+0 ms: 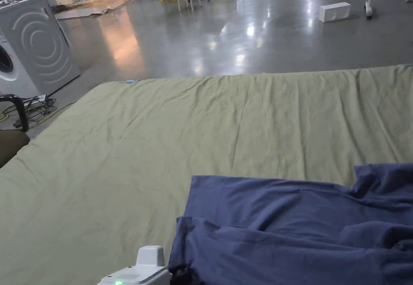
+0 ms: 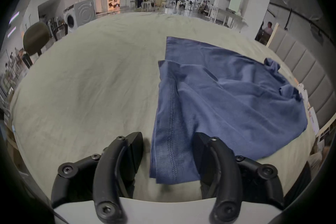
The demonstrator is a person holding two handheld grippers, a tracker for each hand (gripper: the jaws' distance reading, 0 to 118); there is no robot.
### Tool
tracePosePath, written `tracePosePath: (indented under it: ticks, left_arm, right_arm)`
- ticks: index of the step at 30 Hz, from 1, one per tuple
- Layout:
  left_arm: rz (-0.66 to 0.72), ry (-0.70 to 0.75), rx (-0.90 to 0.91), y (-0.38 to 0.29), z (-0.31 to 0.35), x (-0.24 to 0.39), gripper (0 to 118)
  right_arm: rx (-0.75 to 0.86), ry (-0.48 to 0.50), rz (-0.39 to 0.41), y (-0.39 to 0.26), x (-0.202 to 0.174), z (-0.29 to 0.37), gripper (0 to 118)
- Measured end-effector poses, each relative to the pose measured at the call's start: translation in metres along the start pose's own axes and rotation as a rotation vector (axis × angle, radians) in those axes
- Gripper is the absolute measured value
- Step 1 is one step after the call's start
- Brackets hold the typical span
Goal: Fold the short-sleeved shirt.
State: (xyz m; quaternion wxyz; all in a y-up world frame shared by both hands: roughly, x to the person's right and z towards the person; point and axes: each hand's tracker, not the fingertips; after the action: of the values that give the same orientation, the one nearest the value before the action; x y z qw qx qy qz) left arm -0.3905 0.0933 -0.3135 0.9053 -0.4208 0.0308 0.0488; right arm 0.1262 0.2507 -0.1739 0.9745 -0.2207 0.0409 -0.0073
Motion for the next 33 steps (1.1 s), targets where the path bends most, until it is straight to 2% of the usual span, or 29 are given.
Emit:
tracePosePath:
  ticks: [1, 4, 5, 7, 10, 11, 12, 13, 14, 17, 19, 20, 22, 24, 25, 26, 30, 33]
  left_arm:
    - [-0.016, 0.011, -0.007, -0.002, 0.002, 0.005, 56]
    - [-0.095, 0.049, -0.023, 0.0, 0.003, 0.022, 19]
    - [-0.106, 0.031, -0.039, -0.001, -0.003, 0.022, 11]
    - [-0.177, 0.071, -0.071, 0.0, -0.009, 0.029, 10]
    - [-0.209, 0.054, -0.115, 0.007, -0.011, 0.03, 10]
    - [-0.204, 0.043, -0.126, 0.01, -0.011, 0.028, 10]
    - [-0.197, 0.033, -0.136, 0.012, -0.011, 0.026, 10]
    - [-0.18, 0.019, -0.146, 0.015, -0.011, 0.023, 10]
    - [-0.165, 0.012, -0.149, 0.015, -0.012, 0.021, 10]
    - [-0.152, 0.002, -0.155, 0.016, -0.013, 0.019, 10]
    - [-0.153, 0.001, -0.155, 0.015, -0.012, 0.019, 10]
    - [-0.156, -0.001, -0.154, 0.014, -0.012, 0.018, 10]
    - [-0.149, -0.005, -0.153, 0.016, -0.014, 0.019, 10]
    - [-0.14, -0.012, -0.148, 0.015, -0.014, 0.018, 10]
    - [-0.136, -0.013, -0.144, 0.014, -0.017, 0.011, 10]
    - [-0.131, -0.014, -0.138, 0.012, -0.018, 0.01, 10]
    - [-0.163, -0.021, -0.121, 0.011, -0.012, 0.013, 10]
    - [-0.09, -0.051, -0.054, 0.018, 0.006, 0.002, 9]
  right_arm:
    - [0.001, 0.0, -0.011, -0.001, 0.002, 0.0, 0]
    - [-0.002, -0.008, -0.034, -0.001, 0.008, -0.001, 0]
    - [-0.004, -0.01, -0.038, -0.001, 0.011, -0.002, 0]
    - [-0.016, -0.051, -0.012, 0.003, 0.018, -0.007, 0]
    - [0.038, -0.197, 0.068, 0.006, 0.037, -0.027, 2]
    - [0.02, -0.218, 0.053, 0.005, 0.047, -0.042, 25]
    - [-0.079, -0.197, -0.032, -0.005, 0.061, -0.06, 57]
    - [-0.165, -0.159, -0.076, -0.013, 0.074, -0.083, 85]
    - [-0.22, -0.136, -0.121, -0.019, 0.083, -0.1, 100]
    - [-0.31, -0.1, -0.225, -0.034, 0.09, -0.141, 90]
    - [-0.368, -0.125, -0.238, -0.046, 0.093, -0.168, 90]
    - [-0.395, -0.129, -0.217, -0.058, 0.095, -0.186, 86]
    - [-0.439, -0.139, -0.161, -0.071, 0.093, -0.206, 60]
    - [-0.447, -0.186, -0.081, -0.077, 0.083, -0.212, 50]
    - [-0.4, -0.164, -0.061, -0.076, 0.079, -0.206, 36]
    - [-0.4, -0.155, -0.079, -0.075, 0.079, -0.202, 13]
    - [-0.39, -0.141, -0.097, -0.065, 0.074, -0.19, 8]
    - [-0.312, -0.143, -0.094, -0.062, 0.075, -0.18, 7]
